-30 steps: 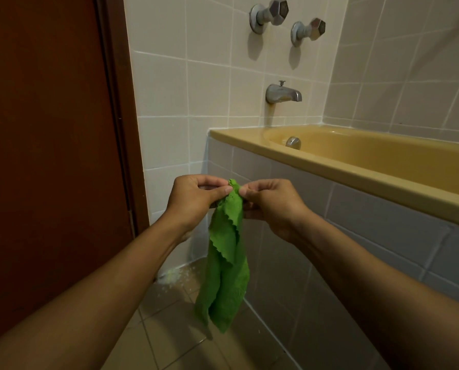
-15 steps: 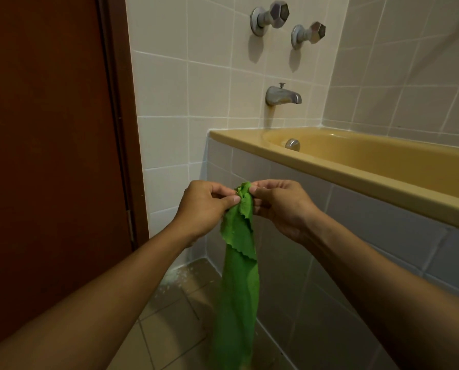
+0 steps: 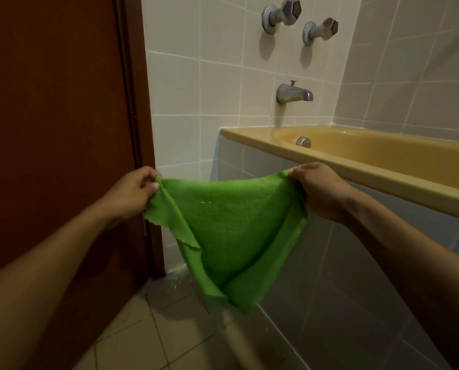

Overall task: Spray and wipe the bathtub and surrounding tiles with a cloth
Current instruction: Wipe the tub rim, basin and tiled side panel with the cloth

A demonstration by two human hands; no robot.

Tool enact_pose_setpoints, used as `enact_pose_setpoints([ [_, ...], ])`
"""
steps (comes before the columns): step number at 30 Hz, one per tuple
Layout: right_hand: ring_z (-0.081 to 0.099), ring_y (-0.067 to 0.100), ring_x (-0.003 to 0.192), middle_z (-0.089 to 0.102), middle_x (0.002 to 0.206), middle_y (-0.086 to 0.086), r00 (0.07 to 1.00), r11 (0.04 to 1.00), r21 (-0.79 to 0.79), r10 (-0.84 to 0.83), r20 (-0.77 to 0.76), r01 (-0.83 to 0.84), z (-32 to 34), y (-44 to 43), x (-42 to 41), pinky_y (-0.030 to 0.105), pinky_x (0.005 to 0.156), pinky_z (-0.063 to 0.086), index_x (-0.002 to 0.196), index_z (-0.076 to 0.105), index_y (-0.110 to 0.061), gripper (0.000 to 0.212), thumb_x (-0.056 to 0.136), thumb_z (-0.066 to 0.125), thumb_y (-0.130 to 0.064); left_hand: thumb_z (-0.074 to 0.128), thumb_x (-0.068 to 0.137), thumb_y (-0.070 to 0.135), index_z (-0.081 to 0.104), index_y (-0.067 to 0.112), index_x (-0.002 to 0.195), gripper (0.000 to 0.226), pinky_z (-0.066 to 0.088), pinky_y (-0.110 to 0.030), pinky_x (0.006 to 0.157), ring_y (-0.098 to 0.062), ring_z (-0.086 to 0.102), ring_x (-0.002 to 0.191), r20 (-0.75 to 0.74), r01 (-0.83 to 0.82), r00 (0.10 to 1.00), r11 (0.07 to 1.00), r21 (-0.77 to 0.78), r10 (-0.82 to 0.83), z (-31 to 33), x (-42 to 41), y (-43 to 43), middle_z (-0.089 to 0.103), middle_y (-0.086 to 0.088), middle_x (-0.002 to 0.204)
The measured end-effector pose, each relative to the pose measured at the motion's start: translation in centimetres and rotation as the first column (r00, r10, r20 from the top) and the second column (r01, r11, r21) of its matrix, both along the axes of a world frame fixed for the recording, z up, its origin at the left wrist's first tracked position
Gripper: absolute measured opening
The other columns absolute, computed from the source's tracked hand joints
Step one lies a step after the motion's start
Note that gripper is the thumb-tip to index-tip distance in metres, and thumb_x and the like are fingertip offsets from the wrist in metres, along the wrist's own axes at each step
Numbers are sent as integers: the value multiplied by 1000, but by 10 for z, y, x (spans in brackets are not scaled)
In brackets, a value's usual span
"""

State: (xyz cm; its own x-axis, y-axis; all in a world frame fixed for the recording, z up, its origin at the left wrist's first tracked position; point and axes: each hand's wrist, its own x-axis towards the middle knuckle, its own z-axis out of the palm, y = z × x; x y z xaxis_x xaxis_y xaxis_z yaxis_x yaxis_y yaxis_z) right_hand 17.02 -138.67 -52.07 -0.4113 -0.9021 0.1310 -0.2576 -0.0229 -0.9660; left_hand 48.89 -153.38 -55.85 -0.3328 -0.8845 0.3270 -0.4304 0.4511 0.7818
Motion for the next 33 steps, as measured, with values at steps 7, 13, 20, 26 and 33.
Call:
enact_pose_setpoints([
  [7, 59, 14, 75, 65, 84, 4, 861, 999, 47, 28, -508, -5, -7, 3, 12, 26, 64, 49, 97, 69, -9, 10, 100, 60, -10, 47, 107, 14, 62, 16, 104, 15, 47, -38, 68, -27, 60, 82, 95, 30, 995, 999, -38, -26, -1, 41, 7, 66, -19, 100],
  [13, 53, 13, 71, 61, 80, -1, 804, 991, -125, -109, -585, 43, -2, -3, 7, 29, 61, 44, 93, 63, -22, 9, 99, 62, -15, 64, 95, 31, 72, 25, 98, 10, 56, -40, 76, -20, 68, 90, 284, 77, 958, 993, -91, -48, 22, 71, 16, 72, 0, 95],
  [20, 62, 13, 84, 70, 92, -3, 615, 993, 42, 101, -782, -109, 31, 31, 0, 31, 74, 50, 101, 73, -20, 9, 97, 66, -21, 80, 61, 39, 79, 13, 76, 29, 53, -29, 66, -16, 73, 75, 237, 79, 966, 991, 108, -103, 36, 104, 26, 77, -2, 83],
  [26, 64, 24, 91, 71, 98, 9, 230, 998, 52, 44, -972, 27, 19, 23, 11, 36, 80, 53, 102, 75, -10, 17, 94, 60, -7, 72, 84, 24, 74, 17, 92, 11, 53, -36, 78, -24, 63, 94, 295, 53, 954, 998, -32, -42, 37, 104, 15, 66, -6, 101],
  [33, 64, 30, 100, 71, 110, 13, 390, 992, 3, -46, -920, 124, 7, 17, 4, 28, 76, 43, 115, 71, -11, 27, 96, 53, -3, 65, 95, 19, 66, 34, 97, 15, 45, -30, 83, -14, 52, 99, 482, 1, 866, 962, -274, 136, 22, 104, -4, 51, 9, 105],
])
